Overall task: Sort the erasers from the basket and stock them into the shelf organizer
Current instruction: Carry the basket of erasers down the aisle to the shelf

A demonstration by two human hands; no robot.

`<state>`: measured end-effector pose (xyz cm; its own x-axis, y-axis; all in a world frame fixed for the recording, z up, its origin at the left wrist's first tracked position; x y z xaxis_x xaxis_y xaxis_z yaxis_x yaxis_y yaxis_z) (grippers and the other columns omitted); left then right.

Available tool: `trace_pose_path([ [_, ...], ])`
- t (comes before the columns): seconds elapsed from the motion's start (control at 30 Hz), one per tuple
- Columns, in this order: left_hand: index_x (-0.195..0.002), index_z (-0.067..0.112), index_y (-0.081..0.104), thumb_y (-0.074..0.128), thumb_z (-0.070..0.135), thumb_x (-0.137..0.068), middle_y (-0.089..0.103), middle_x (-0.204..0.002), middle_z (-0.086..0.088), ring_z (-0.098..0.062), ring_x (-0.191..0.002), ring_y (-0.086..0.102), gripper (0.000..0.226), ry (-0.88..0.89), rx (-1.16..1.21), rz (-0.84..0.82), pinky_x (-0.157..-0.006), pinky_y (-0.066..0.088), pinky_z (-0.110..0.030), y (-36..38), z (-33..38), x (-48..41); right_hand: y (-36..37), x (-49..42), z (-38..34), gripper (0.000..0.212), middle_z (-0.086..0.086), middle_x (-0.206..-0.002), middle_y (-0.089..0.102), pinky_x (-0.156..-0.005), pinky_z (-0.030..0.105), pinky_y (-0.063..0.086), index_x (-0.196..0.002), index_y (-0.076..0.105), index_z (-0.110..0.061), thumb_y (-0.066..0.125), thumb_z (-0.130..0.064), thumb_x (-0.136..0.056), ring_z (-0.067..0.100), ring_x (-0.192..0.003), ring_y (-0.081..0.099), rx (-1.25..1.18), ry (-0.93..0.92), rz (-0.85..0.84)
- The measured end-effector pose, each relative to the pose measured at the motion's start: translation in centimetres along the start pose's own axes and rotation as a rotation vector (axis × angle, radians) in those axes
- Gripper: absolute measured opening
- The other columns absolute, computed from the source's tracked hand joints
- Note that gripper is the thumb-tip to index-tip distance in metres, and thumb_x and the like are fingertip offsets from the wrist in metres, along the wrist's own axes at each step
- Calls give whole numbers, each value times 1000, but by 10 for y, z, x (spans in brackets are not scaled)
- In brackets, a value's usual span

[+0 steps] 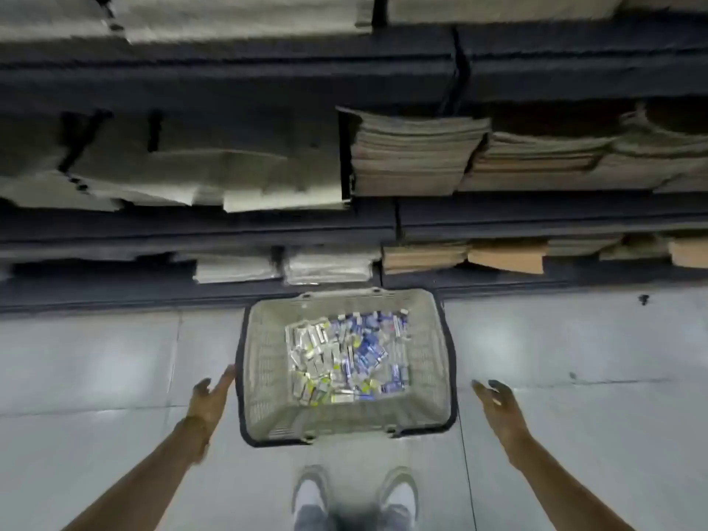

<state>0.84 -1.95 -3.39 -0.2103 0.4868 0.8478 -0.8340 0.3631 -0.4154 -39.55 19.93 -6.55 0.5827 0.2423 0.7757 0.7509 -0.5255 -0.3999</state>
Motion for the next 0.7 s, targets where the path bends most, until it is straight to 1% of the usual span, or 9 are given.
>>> trace_pose_path([
  [0.07,-150,17,14,45,60,-88,22,-155,-7,-31,-139,26,82,-3,14,39,-113,19,-47,16,-5,-33,16,-32,2,36,5,-114,51,-96,35,37,-118,49,-12,58,-34,-91,27,-110,50,30,5,4],
  [0.13,-150,17,13,45,62,-87,23,-154,-6,-31,-138,27,84,-27,32,30,-112,19,-45,32,-8,-64,37,-60,-4,19,-4,-88,50,-82,30,40,-87,50,-21,51,-38,-94,23,-94,47,11,-13,-54],
  [0.2,-148,14,20,41,65,-86,30,-151,-11,-33,-134,33,84,-58,28,4,-112,24,-46,44,-18,-93,56,-81,-3,34,-2,-73,54,-66,25,42,-72,51,-18,44,-40,-97,22,-80,50,-7,-55,-72],
  [0.27,-144,11,32,35,69,-86,42,-143,-15,-35,-127,42,82,-63,44,-39,-107,33,-44,53,-25,-118,70,-100,2,45,5,-82,65,-70,32,50,-87,63,-11,38,-47,-97,24,-79,60,-69,-75,-113],
  [0.33,-141,10,39,26,67,-90,46,-141,-14,-33,-127,44,77,-58,68,-42,-103,35,-43,55,-28,-136,78,-114,8,49,6,-87,65,-79,37,51,-98,63,-9,37,-51,-96,24,-81,61,-144,-7,-99],
  [0.43,-140,5,40,19,52,-99,45,-143,-11,-28,-131,41,65,-52,65,-58,-107,32,-40,51,-33,-144,80,-123,17,49,5,-71,60,-66,28,46,-92,64,-6,37,-47,-97,18,-63,54,-158,13,-66],
  [0.5,-136,2,43,21,43,-102,47,-140,-13,-29,-128,44,58,-35,14,-50,-105,35,-39,49,-30,-139,68,-116,29,48,5,-67,57,-61,25,44,-84,62,-7,36,-44,-99,17,-59,51,-174,44,-52],
  [0.57,-131,1,49,27,39,-102,53,-134,-14,-27,-117,51,53,4,-41,-54,-95,42,-35,51,-18,-123,50,-96,50,48,7,-66,56,-60,26,44,-79,60,-8,33,-42,-100,18,-58,50,-228,101,-40],
  [0.7,-112,7,60,41,43,-98,64,-111,-11,-21,-90,59,43,132,-200,-111,-82,45,-31,70,26,-57,-20,-13,102,46,7,-62,56,-56,28,44,-83,61,-5,35,-38,-100,19,-55,50,-372,215,78],
])
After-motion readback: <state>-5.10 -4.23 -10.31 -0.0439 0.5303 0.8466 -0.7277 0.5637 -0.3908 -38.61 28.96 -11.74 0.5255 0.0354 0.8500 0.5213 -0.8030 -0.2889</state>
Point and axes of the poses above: each hand's wrist, its own x-axis away from the middle knuckle, its own y-axis out of the palm, z = x × y, the point moved 4 cm from there along -x, towards the middle knuckle
